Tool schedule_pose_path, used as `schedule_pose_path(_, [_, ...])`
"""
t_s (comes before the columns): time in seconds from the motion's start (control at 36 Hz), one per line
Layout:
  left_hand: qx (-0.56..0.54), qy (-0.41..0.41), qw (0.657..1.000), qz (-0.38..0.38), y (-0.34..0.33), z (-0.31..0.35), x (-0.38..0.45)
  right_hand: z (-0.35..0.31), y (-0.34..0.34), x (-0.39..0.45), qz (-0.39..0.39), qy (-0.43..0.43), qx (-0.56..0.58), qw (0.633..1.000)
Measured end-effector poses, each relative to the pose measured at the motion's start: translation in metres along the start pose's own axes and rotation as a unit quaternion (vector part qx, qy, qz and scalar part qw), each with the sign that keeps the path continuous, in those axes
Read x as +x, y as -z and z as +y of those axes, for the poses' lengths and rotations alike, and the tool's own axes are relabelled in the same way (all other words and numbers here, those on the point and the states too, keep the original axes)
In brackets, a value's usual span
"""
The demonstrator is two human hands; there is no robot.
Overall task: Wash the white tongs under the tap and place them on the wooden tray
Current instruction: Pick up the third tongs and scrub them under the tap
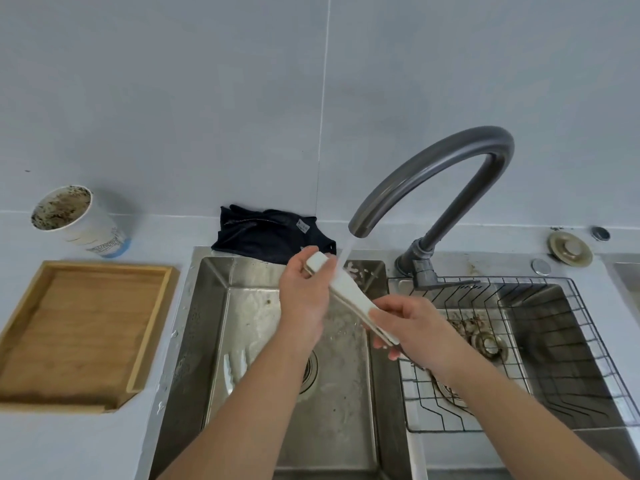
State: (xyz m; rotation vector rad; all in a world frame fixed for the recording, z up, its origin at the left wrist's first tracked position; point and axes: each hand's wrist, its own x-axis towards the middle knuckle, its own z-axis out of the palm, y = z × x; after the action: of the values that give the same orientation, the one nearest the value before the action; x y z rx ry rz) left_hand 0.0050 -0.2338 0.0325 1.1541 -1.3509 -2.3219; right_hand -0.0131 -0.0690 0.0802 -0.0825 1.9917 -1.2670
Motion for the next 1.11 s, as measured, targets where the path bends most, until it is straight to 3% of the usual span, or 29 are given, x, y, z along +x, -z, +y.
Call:
schedule_pose_path(0.22, [-0.081,0.074,0.993,-0.051,-0.007,0.006,-0.006,-0.001,0.009,-0.004,0.016,-0.001,0.023,1.000])
schedule_pose_path(0.39, [-0.097,0.028,0.991,-0.092,-0.002,-0.003,-0.017,-0.007,0.000,0.002,0.001,0.010,0.038,0.999])
schedule_pose_path(0.58, [-0.058,0.008,0.995,-0.081,-0.005,-0.011,-0.030,-0.018,-0.021,0.016,-0.011,-0.017,0.057,0.998])
schedule_pose_path(0.81, [0.016,-0.011,0.998,-0.062,0.001,-0.013,-0.027,-0.023,-0.031,0.013,-0.025,-0.070,0.170,0.983])
schedule_pose_path(1.0, [0.126,-0.025,0.991,0.025,-0.002,-0.009,-0.009,-0.012,-0.036,0.005,0.000,-0.055,0.148,0.987])
schedule_pose_path(1.11, [0.174,-0.047,0.984,0.003,-0.013,-0.019,-0.010,-0.015,-0.038,0.006,0.037,-0.037,0.126,0.991])
